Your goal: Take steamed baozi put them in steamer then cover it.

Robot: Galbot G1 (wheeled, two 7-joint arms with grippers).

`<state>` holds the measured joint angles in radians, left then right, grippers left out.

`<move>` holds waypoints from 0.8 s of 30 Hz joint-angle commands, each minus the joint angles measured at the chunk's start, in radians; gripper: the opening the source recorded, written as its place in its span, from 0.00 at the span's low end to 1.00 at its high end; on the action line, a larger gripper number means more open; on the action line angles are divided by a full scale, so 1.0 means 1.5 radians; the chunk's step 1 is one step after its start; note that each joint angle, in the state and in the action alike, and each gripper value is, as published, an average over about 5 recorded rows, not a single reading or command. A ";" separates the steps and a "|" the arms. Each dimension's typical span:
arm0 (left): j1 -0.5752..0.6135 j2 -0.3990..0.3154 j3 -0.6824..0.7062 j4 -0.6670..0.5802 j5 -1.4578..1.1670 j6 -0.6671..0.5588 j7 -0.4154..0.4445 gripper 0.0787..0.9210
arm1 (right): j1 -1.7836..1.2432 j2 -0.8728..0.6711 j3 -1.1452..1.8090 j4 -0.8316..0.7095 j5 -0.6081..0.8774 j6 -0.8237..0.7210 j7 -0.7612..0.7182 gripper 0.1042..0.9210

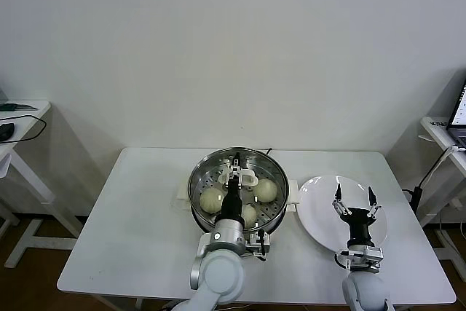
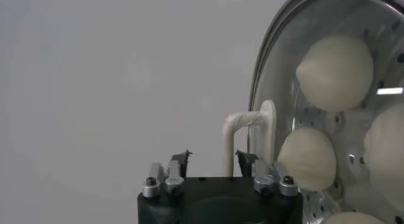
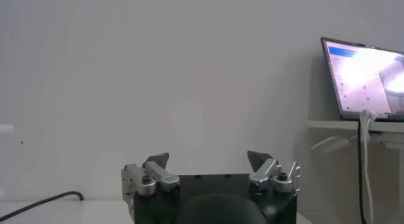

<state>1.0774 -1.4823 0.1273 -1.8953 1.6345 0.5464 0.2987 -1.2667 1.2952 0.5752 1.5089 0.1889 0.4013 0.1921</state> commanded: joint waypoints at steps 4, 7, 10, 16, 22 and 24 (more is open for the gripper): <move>0.045 0.043 0.004 -0.103 -0.035 0.000 -0.008 0.71 | 0.004 0.003 0.001 -0.005 -0.021 0.000 -0.007 0.88; 0.059 0.062 0.001 -0.131 -0.053 0.002 -0.009 0.79 | 0.004 0.001 0.000 -0.004 -0.030 -0.008 -0.005 0.88; 0.074 0.080 -0.004 -0.163 -0.073 0.007 -0.008 0.86 | 0.005 -0.004 -0.008 0.004 -0.029 -0.026 0.008 0.88; 0.097 0.123 -0.031 -0.216 -0.149 0.010 -0.008 0.88 | 0.012 -0.014 -0.022 0.017 -0.026 -0.051 0.025 0.88; 0.090 0.148 -0.122 -0.243 -0.353 -0.009 -0.078 0.88 | 0.014 -0.021 -0.022 0.026 -0.013 -0.066 0.025 0.88; 0.076 0.143 -0.169 -0.234 -0.455 -0.024 -0.122 0.88 | 0.012 -0.021 -0.022 0.030 -0.005 -0.068 0.024 0.88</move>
<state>1.1960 -1.3267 0.0675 -2.1661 1.4198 0.5493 0.2686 -1.2479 1.2707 0.5493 1.5361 0.1636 0.3367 0.2186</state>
